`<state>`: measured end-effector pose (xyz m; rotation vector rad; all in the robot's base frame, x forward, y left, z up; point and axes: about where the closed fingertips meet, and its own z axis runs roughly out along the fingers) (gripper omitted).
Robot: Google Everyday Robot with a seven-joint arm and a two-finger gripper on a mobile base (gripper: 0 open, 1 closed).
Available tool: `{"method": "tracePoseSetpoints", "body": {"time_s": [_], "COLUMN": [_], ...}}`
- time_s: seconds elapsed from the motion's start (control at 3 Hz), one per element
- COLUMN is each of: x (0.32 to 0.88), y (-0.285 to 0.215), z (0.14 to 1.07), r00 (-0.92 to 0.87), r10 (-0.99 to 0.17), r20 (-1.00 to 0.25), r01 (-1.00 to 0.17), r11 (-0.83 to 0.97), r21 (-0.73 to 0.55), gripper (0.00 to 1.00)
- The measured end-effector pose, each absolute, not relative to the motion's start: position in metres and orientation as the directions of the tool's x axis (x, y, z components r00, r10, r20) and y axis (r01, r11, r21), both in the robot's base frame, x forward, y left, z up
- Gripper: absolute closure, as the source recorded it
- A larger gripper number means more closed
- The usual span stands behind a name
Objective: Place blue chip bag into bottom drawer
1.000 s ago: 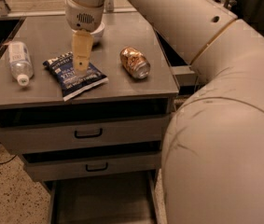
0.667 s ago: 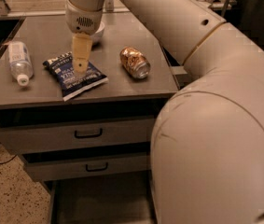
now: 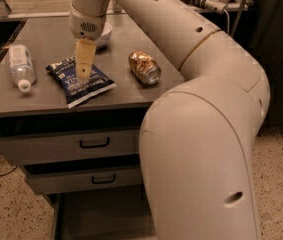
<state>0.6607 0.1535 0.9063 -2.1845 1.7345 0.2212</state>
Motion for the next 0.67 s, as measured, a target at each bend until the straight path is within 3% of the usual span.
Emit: {"method": "tracePoseSetpoints", "body": {"time_s": [0.67], "x": [0.68], "y": [0.161], "z": [0.878], "r00": [0.244], "r10": [-0.898], "r20": [-0.366], "r01": [-0.968], "r11": [-0.204], "r21": [-0.145], "gripper": [0.0]}}
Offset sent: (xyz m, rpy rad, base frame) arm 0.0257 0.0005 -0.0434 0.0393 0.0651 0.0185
